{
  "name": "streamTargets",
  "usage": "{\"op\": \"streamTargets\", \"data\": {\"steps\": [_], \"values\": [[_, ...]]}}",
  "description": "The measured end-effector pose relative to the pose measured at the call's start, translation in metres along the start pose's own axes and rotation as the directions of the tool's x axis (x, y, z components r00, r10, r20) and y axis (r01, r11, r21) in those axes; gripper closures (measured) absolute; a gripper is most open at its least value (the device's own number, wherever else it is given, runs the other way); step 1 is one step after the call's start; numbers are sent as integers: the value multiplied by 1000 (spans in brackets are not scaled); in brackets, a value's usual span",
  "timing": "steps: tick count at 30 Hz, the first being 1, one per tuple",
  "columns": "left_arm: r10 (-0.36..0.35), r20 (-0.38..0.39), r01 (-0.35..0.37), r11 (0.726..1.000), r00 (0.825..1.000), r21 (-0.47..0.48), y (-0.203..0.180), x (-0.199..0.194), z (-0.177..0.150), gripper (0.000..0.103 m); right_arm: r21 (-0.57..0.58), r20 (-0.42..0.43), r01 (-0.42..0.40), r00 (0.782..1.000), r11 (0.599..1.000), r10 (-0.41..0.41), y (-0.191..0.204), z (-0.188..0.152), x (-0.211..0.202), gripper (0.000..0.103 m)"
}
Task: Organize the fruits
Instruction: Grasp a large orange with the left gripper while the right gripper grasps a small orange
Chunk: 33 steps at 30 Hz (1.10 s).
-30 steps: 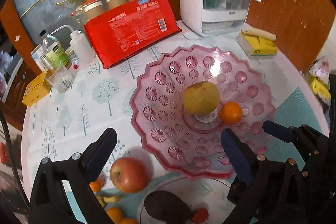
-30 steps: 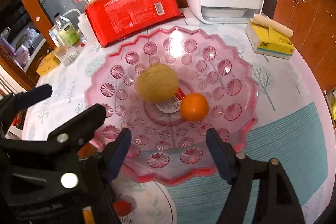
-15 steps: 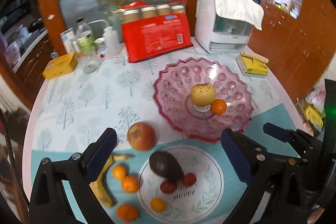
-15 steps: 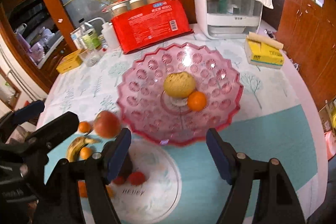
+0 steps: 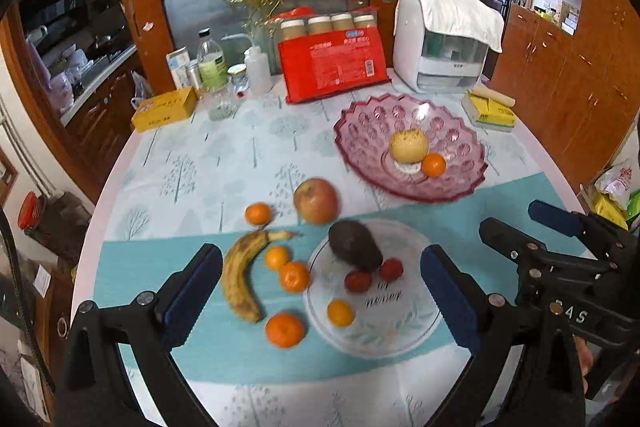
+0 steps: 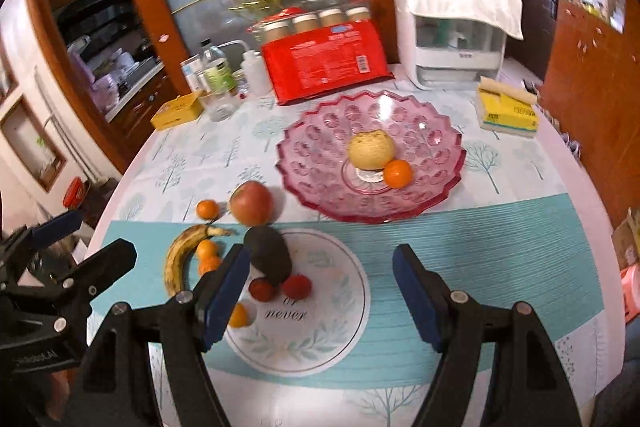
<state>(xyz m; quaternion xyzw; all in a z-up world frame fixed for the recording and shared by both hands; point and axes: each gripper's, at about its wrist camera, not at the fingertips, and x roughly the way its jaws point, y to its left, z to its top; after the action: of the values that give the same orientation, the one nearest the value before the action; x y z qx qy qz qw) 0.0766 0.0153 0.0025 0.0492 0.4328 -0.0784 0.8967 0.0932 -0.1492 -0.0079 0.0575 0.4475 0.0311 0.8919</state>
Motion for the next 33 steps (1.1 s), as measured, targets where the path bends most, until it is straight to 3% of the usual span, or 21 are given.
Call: {"op": "streamTargets", "data": {"steps": [8, 14, 18, 21, 24, 30, 33], "values": [[9, -24, -11, 998, 1000, -62, 56, -2, -32, 4, -148, 78, 31, 997, 989, -20, 51, -26, -12, 28], [9, -91, -5, 999, 996, 38, 79, 23, -51, 4, -143, 40, 17, 999, 990, -11, 78, -37, 10, 28], [-22, -146, 37, 995, 989, 97, 79, 53, -63, 5, -137, -13, 24, 1000, 990, -26, 91, -50, 35, 29], [-73, -189, 98, 987, 979, 126, 77, 79, -73, 11, -122, -60, 22, 998, 992, -30, 96, -63, 55, 30], [-111, -226, 145, 980, 968, 140, 75, 100, -85, 20, -95, -121, 19, 992, 995, -31, 98, -76, 77, 38], [-212, -327, 254, 963, 921, 94, 76, 139, -107, 44, 17, -209, -21, 978, 1000, 24, 90, -92, 111, 49], [-239, -328, 282, 955, 914, 89, 74, 145, -110, 46, 45, -219, -26, 975, 999, 35, 88, -96, 123, 52]]}}
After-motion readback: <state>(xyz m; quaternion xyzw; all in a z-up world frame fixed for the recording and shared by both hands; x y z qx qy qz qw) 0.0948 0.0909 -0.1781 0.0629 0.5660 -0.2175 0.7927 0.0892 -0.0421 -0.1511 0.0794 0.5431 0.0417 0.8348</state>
